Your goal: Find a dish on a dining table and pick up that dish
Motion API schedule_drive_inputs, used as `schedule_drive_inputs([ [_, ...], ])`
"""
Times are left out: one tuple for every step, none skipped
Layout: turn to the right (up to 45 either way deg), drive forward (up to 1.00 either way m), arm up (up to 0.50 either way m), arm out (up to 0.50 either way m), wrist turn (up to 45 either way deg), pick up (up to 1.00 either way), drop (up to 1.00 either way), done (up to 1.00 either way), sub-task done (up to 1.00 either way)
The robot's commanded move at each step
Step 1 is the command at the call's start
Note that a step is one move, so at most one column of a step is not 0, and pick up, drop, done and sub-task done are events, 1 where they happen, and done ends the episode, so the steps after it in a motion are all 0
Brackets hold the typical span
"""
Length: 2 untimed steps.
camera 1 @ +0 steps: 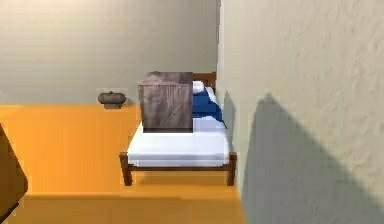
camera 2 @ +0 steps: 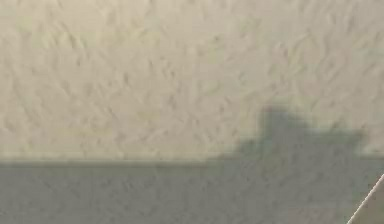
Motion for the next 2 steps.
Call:
schedule_drive_inputs([
  [-45.0,0.00,0.00,0.00,0.0,0.00,0.00,0.00,0.00],
  [-45.0,0.00,0.00,0.00,0.0,0.00,0.00,0.00,0.00],
])
